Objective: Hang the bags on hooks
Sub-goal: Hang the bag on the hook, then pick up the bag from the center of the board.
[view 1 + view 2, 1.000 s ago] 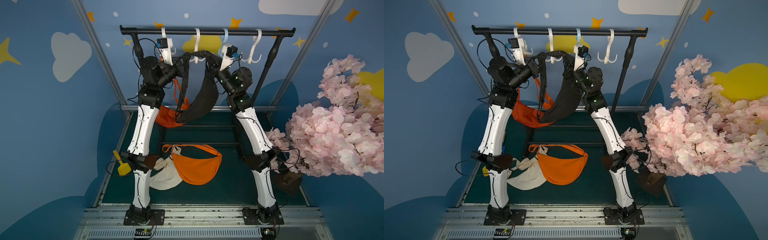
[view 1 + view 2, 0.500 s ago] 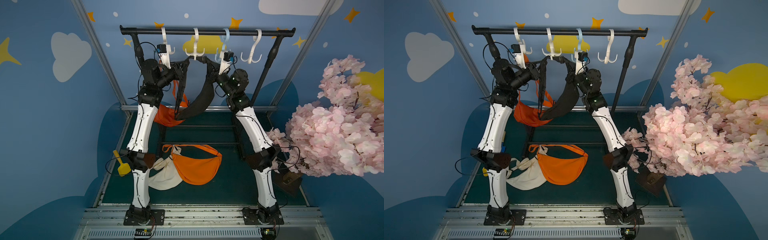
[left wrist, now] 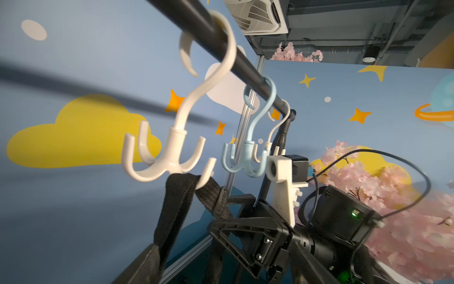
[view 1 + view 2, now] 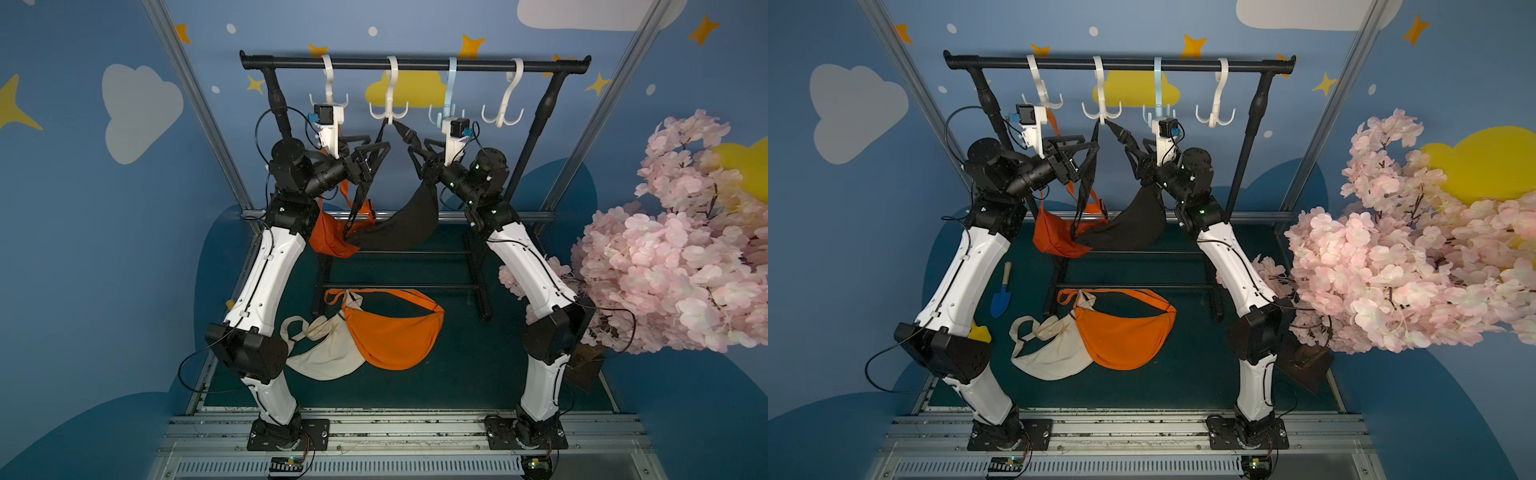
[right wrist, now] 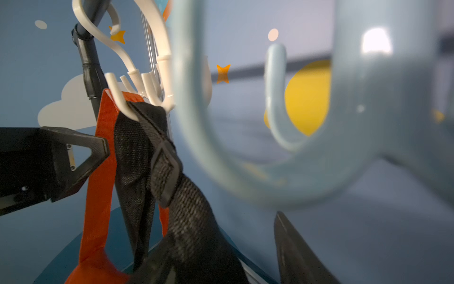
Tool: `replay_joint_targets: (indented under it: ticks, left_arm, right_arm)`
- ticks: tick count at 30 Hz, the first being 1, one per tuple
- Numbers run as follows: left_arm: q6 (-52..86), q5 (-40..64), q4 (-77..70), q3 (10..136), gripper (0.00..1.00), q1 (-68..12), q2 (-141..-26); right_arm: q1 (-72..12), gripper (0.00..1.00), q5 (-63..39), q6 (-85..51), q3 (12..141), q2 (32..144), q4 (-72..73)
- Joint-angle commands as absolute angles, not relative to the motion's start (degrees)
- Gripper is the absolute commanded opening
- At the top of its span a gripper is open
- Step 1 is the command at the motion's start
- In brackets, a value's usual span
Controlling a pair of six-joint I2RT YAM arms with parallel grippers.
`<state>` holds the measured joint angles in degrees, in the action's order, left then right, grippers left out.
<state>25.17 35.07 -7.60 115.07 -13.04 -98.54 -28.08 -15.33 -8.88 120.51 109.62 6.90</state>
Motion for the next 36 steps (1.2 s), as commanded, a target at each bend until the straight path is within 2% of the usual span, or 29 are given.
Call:
replay_joint_targets:
  ticks: [1,10,17,20,26,36]
  left_arm:
    - [22.54,36.27,-13.22,110.17,0.84,-13.45,-94.37]
    - [20.85,31.95,-18.42,91.11,0.87,-13.71,-81.85]
    - [19.40,27.42,-18.81,77.19,0.89,-13.75,-72.32]
    - [19.06,24.39,-17.84,71.85,0.90,-13.71,-68.11]
    - [20.30,20.14,-17.24,62.79,0.91,-13.60,-60.79]
    - [21.69,18.33,-12.29,54.14,0.92,-13.31,-53.52]
  right_arm:
    - [-28.51,0.61,-16.85,-9.40,112.38,104.28,8.16]
    - [-30.16,0.61,-12.43,-6.93,87.04,91.57,-1.19]
    - [-32.64,0.59,-6.74,-5.10,72.93,87.68,-12.18]
    - [-31.93,0.59,-5.65,-4.68,70.03,88.86,-16.78]
    - [-29.47,0.56,-10.54,-2.09,68.99,96.95,-22.69]
    - [-28.76,0.49,-9.66,-3.09,69.72,106.58,-20.84]
